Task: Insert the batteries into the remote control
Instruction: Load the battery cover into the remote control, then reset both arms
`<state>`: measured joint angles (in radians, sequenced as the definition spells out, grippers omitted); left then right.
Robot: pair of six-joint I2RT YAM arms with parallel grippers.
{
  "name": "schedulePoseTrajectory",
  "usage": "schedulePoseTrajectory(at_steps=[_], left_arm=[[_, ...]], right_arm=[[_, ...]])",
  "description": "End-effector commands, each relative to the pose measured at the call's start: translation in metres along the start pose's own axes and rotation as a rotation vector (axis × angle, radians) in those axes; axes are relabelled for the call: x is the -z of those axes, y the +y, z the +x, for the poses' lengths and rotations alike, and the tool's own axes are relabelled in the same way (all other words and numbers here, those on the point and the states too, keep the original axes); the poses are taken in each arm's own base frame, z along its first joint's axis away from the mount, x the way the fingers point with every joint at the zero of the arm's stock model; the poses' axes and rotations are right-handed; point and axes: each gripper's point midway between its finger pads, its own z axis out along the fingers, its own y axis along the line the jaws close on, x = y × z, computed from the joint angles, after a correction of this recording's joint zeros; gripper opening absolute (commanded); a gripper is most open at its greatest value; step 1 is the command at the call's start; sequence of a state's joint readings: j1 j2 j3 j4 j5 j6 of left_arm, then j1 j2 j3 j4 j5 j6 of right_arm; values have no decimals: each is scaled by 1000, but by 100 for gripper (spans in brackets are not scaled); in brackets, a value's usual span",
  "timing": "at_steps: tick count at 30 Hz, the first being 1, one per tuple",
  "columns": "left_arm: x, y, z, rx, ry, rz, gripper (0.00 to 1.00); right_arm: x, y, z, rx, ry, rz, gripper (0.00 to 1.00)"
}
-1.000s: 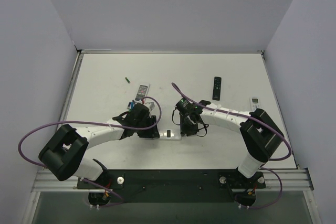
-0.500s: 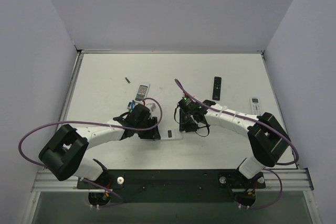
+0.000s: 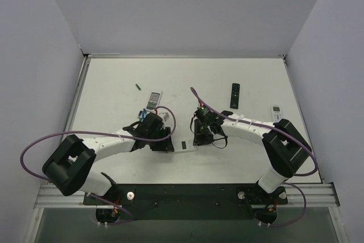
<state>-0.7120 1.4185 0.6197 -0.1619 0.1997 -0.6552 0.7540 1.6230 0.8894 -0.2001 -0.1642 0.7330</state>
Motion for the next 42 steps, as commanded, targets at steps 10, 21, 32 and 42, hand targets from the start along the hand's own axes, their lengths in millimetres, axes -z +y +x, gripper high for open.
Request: schedulePoseTrajectory(at_steps=[10,21,32,42], left_arm=[[-2,-9,1,2,30,23,49],[8,-17,-16,22,-40,56,52],[95,16,-94,75,-395,-107,95],[288,46,-139,110,-1022,-351,97]], right_arm=[[-25,-3,43,25,152,-15,8],[-5,22,18,49,56,-50,16],[127,-68,-101,-84,-423,147,66],[317,-175,-91,-232,-952,463,91]])
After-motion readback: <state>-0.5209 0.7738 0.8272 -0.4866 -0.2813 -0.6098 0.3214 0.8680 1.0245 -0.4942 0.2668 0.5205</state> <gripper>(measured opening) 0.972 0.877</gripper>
